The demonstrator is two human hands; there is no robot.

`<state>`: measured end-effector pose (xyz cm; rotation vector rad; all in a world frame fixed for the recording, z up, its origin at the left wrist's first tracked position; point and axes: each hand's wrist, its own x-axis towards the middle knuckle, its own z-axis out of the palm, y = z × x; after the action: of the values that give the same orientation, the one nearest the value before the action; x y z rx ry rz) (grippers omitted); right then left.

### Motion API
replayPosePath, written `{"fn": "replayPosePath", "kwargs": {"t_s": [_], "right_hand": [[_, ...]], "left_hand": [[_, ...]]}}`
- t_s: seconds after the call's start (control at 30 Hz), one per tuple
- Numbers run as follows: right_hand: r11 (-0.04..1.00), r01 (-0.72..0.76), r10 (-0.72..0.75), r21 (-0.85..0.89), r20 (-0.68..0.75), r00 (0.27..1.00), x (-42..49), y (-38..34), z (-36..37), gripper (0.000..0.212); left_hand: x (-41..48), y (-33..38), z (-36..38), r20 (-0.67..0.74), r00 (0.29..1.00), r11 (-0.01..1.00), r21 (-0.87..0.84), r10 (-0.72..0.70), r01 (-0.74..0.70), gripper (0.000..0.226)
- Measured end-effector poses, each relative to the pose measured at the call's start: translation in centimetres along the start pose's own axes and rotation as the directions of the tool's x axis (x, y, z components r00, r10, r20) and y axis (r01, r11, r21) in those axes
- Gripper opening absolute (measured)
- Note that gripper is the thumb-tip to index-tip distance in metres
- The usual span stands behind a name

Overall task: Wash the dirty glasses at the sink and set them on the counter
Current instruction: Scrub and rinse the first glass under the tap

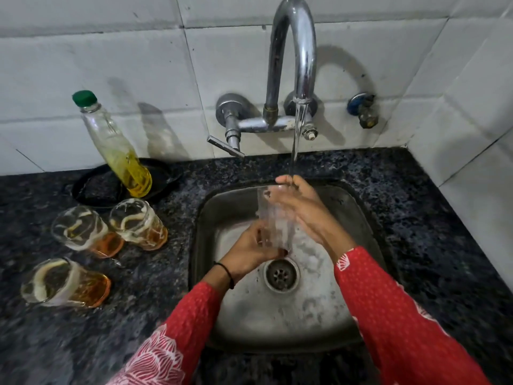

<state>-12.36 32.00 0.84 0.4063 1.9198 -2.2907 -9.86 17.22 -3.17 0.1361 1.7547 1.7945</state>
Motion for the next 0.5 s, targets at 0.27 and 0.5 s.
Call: {"fn": "replayPosePath", "kwargs": {"t_s": [0.27, 0.5], "right_hand": [[0.92, 0.235, -0.295, -0.314, -0.158, 0.942, -0.3, -1.7, 0.2, 0.048], [0.872, 0.335, -0.42, -0.358, -0.19, 0.888, -0.7, -4.4, 1.0, 0.052]], "left_hand": [[3.0, 2.9, -0.7, -0.133, 0.962, 0.964, 0.145, 0.24, -0.221, 0.077], [5.7, 11.6, -3.0, -0.616, 0.565, 0.82, 0.528, 0.549, -0.22, 0.023]]}}
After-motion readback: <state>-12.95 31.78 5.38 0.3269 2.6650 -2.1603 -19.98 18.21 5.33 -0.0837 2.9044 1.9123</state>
